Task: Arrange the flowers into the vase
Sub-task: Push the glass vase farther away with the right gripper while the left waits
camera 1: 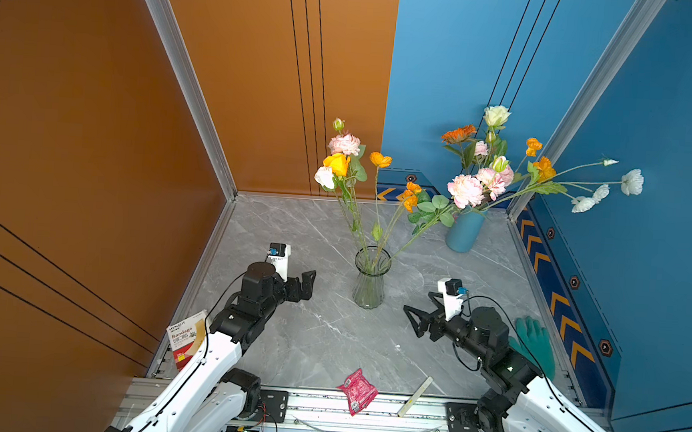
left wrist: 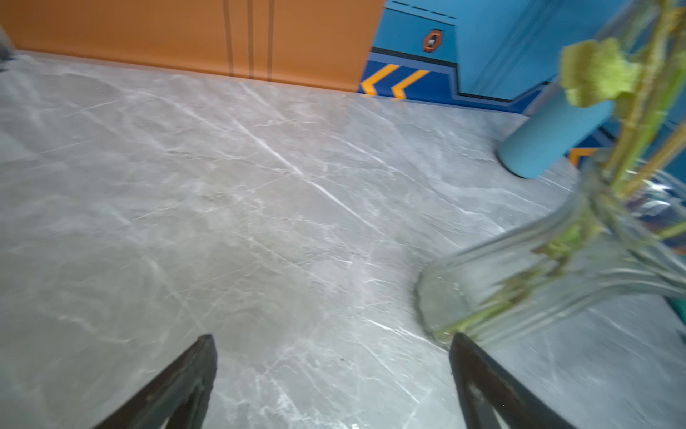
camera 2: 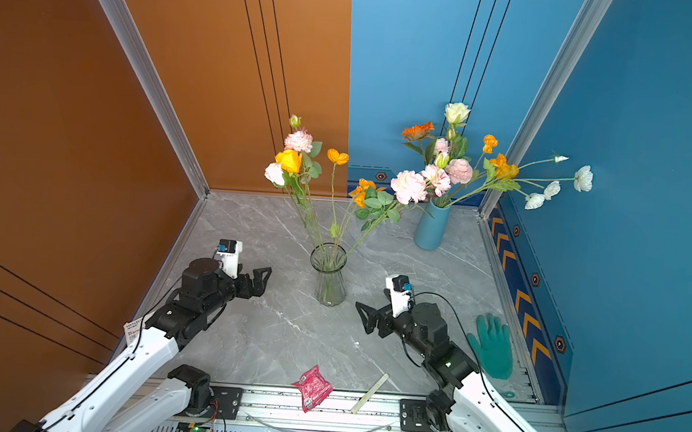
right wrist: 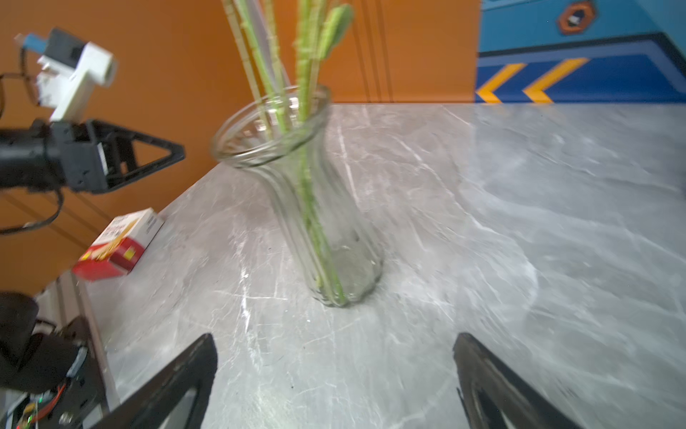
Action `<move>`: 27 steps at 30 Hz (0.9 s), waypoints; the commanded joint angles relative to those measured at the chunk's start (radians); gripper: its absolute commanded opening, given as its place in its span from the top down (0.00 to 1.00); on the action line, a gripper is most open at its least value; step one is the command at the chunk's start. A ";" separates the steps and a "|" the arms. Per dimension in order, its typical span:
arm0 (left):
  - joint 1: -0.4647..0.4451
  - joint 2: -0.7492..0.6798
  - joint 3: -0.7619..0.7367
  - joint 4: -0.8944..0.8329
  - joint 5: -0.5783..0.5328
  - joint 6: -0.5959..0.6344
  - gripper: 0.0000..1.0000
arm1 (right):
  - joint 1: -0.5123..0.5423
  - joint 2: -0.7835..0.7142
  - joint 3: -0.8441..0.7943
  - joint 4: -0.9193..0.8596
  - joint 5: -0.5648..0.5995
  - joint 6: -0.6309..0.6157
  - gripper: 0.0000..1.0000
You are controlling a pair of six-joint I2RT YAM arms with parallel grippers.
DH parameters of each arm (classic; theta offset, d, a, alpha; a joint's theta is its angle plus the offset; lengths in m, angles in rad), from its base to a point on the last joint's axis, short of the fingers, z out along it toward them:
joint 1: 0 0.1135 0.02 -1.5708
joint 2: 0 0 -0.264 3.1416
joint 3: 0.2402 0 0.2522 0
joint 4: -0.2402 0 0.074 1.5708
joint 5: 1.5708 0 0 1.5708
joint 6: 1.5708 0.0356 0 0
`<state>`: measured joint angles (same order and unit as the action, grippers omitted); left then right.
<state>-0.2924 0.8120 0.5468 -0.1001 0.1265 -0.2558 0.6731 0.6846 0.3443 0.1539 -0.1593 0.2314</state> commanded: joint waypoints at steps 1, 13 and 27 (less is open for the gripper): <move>-0.040 0.030 0.047 0.050 0.218 0.054 0.02 | 0.082 0.109 -0.011 0.317 0.050 -0.187 0.00; -0.094 -0.006 0.056 0.039 0.247 0.028 0.02 | 0.092 0.661 0.091 0.915 0.065 -0.244 0.00; -0.113 -0.031 0.076 -0.009 0.241 0.047 0.02 | 0.092 0.975 0.216 1.141 0.094 -0.228 0.00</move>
<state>-0.3981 0.7971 0.5949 -0.0921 0.3431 -0.2241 0.7666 1.6283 0.5327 1.2057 -0.0811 0.0032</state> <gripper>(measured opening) 0.979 0.998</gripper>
